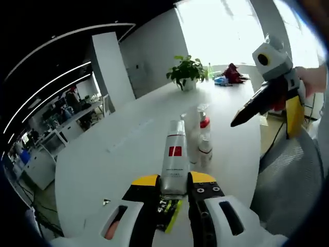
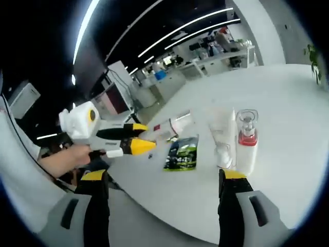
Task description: Arrange the skincare products in the storage area until every visible bottle or jar stands upright without overlapping.
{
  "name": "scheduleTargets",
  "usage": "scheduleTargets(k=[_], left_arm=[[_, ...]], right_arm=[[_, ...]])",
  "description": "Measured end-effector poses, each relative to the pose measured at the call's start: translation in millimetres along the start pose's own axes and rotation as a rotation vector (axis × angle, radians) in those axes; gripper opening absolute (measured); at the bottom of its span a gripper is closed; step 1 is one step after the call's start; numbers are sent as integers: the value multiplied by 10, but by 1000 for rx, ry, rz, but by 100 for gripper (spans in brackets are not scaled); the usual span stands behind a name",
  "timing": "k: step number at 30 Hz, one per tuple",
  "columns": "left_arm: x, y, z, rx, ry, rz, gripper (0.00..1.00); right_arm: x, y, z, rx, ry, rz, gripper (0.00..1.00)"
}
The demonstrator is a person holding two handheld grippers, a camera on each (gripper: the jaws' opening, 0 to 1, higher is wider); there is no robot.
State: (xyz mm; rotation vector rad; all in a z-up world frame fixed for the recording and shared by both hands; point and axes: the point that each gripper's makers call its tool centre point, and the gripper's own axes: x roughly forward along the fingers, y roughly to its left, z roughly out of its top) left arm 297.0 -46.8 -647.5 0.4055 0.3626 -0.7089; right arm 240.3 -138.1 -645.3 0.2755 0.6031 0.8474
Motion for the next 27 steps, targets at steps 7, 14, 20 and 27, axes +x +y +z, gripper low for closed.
scheduleTargets(k=[7,14,20,27], left_arm=[[-189,-191,288,24,-92,1,25],[-335,-427,438,25,-147,-22,25],[-429,-603,597,33,-185,-37,25],[-510,-685,640,43,-201,-33,25]], right_arm=[[87,319,246,133,-106,109,83],[48,291,426,336,-232,121,76],[8,264,399,475,-278,126,67],[48,389,384,548,-297,159,46]])
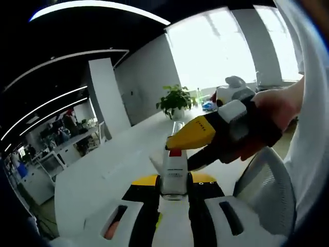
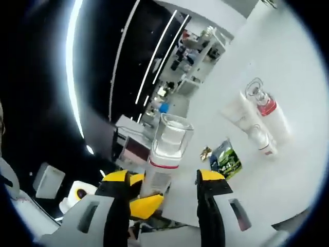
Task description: Arrange the skincare products in the storage area until every visible bottle or jar stands upright without overlapping.
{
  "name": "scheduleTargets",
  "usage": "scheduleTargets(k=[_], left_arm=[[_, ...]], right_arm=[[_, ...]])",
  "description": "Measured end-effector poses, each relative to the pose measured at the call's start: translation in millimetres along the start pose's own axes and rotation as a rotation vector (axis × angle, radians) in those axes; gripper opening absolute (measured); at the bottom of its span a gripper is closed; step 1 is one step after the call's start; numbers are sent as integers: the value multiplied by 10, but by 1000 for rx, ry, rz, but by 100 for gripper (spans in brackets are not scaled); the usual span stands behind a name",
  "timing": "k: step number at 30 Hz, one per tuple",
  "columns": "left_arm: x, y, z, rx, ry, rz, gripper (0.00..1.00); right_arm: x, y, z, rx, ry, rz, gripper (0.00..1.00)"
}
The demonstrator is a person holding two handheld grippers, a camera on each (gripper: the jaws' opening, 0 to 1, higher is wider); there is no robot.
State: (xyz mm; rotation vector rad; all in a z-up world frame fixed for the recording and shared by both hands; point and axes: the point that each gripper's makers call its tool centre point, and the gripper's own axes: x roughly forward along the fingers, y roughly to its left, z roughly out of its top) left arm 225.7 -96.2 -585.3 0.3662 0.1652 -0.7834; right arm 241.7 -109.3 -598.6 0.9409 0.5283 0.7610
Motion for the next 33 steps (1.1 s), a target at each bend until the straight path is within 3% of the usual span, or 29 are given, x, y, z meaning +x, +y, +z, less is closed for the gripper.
scheduleTargets(k=[9,12,15,18,21,23,26,28,33], left_arm=[[-59,-13,-21,-24,-5,20,25],[-71,-10,-27,-38,-10,24,25],[-74,-7,-35,-40,-12,27,26],[-63,-36,-61,-51,-12,14,26],[-65,-139,-81,-87,-18,-58,27],[-93,-201,-73,-143,-31,-114,33],[-164,-229,-70,-222,-37,-177,57],[-230,-205,-66,-239,-44,-212,55],[-338,-69,29,-303,-54,-276,56]], right_arm=[[29,38,-143,71,0,19,25],[35,43,-144,88,0,27,25],[33,68,-137,66,-3,35,23],[16,69,-141,-15,17,26,21],[-25,79,-133,-63,27,32,20],[-63,48,-107,-144,44,29,20],[-109,35,-80,-234,72,41,20],[-146,36,-87,-346,116,51,20],[-241,22,-227,-719,306,95,19]])
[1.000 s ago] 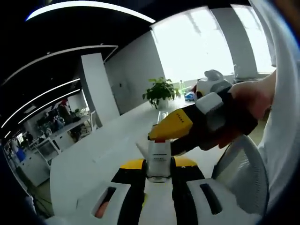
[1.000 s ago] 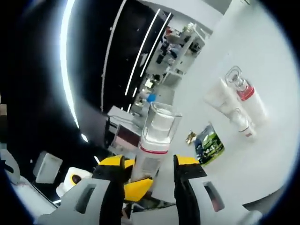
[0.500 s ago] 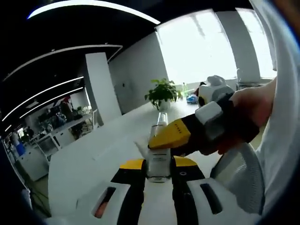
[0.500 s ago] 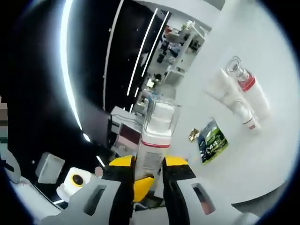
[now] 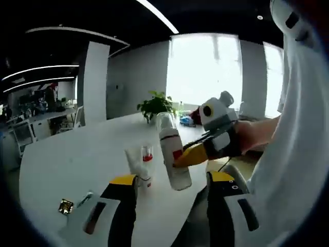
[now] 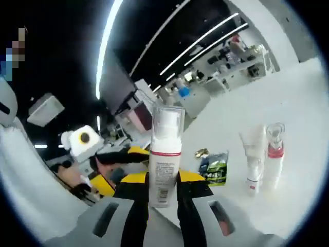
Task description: Arrange the skincare products in the storage area until every visible bottle or jar stands upright without overlapping.
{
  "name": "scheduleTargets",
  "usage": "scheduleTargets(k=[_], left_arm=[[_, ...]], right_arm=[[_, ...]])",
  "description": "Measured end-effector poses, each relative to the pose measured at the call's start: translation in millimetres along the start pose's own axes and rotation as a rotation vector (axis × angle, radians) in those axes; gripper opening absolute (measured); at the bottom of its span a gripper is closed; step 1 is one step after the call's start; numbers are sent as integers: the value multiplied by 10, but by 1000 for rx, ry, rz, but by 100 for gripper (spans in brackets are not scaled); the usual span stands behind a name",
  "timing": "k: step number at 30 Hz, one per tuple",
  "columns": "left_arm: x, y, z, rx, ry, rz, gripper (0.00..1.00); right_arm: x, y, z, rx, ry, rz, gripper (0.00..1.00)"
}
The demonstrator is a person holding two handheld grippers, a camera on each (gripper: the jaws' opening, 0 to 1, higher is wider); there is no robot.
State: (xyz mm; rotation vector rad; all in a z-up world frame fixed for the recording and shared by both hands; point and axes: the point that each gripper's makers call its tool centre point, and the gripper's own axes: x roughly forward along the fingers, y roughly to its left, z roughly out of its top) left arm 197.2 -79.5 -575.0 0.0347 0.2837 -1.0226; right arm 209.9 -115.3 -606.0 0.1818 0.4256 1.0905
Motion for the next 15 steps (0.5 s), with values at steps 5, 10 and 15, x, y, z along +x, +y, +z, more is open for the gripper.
scheduleTargets(k=[5,10,15], left_arm=[[-71,-108,-14,81,97,-104,54],[-69,-206,-52,159,156,-161,52],[-27,-302,-95,193,211,-217,43]], right_arm=[[0,130,-138,-222,100,75,19],[50,306,-305,-331,168,150,19],[106,357,-510,-470,267,182,19]])
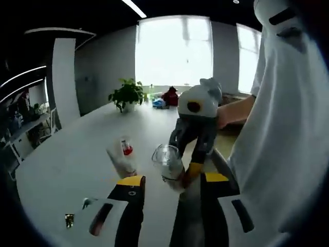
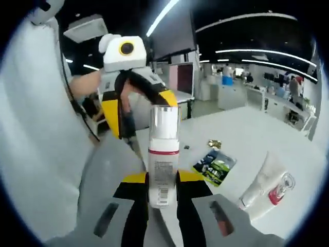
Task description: Arrange the skincare products in the storage area until every visible bottle or jar stands upright without overlapping.
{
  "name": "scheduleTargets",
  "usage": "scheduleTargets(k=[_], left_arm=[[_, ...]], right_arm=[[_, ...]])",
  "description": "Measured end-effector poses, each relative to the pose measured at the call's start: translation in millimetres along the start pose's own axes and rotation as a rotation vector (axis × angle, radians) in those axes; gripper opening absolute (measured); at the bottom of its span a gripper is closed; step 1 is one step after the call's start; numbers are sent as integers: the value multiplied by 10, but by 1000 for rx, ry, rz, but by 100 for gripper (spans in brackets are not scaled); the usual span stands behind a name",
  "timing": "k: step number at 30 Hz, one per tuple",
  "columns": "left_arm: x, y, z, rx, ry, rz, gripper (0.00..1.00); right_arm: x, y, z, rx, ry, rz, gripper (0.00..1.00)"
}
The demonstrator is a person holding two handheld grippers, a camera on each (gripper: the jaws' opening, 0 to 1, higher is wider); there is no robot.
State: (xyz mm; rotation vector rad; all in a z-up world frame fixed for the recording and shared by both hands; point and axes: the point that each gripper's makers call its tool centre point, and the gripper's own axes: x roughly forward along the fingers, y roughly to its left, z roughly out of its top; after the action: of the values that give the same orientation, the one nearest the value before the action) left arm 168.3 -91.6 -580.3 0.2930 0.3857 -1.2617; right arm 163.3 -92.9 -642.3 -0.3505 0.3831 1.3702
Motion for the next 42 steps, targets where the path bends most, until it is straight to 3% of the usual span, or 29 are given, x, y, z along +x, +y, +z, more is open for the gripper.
scheduleTargets(k=[5,14,20,32,42], left_arm=[[65,-72,-130,97,108,-33,43],[204,-102,-174,142,144,-63,27],[290,-101,-270,130,187,-96,25],[644,-84,-329,214,267,-170,24],[1123,10,-341,280,339,-226,25]], right_arm=[[70,77,-46,-65,40,37,19],[114,95,-138,-131,96,85,19],[122,74,-277,-139,130,84,19],[48,-99,-607,-40,148,-47,20],[-106,-399,-959,39,188,-166,20]])
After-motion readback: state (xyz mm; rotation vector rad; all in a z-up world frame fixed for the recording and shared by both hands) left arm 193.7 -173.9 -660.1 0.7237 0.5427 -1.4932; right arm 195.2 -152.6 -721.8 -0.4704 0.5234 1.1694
